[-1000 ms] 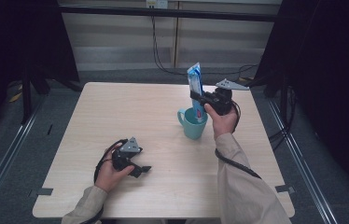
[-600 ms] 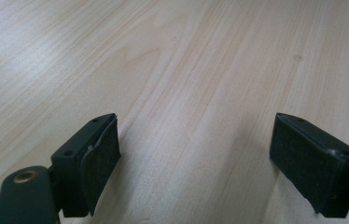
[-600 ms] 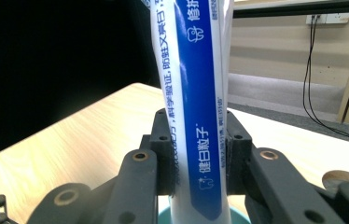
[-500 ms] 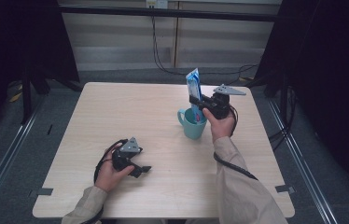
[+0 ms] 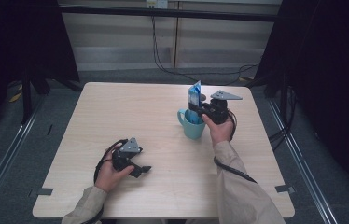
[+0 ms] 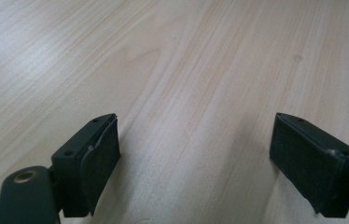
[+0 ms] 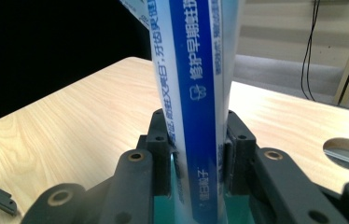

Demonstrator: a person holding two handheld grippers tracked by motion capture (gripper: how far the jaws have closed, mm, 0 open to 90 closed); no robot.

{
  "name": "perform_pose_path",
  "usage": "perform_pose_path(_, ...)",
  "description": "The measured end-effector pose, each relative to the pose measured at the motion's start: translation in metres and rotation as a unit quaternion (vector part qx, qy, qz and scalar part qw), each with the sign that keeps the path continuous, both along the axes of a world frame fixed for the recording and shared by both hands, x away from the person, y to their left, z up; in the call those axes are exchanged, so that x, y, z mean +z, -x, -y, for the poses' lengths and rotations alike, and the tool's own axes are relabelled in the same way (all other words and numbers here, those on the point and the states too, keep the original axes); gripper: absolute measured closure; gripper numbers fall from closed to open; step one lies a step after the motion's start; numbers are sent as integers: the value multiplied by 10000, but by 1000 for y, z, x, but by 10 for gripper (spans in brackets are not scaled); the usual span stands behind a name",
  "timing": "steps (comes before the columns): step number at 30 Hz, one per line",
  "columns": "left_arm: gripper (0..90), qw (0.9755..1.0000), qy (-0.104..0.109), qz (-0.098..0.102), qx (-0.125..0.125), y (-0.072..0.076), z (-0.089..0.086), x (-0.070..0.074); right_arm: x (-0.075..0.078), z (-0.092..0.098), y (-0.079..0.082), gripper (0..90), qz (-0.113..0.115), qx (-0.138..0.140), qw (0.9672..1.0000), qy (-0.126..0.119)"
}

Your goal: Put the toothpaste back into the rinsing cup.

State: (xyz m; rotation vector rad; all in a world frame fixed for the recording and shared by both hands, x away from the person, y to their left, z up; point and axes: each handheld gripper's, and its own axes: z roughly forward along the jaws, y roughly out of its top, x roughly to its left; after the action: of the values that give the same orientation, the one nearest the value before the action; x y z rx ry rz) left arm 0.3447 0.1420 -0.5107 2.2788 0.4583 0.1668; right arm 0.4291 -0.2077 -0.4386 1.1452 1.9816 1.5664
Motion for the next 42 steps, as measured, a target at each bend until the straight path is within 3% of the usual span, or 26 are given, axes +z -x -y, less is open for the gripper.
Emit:
perform_pose_path(3,157,10000,6,0,-3,0,0,0,-1,1,1,692,-29,-32,10000,-44)
perform_pose_path(8,157,10000,2,1,-1,0,0,0,-2,2,1,694,-119,-8,9999,121)
perform_pose_path(21,165,10000,15,-9,19,1,0,0,-1,-1,-2,687,-224,76,9995,209)
perform_pose_path(25,165,10000,12,-9,20,1,0,0,-1,-3,-2,685,-202,45,9995,251)
perform_pose_path(30,165,10000,13,-15,23,1,0,0,-1,0,-2,666,-194,39,9997,123)
perform_pose_path(42,166,10000,22,-8,22,2,0,0,3,-1,-1,636,-164,54,9995,247)
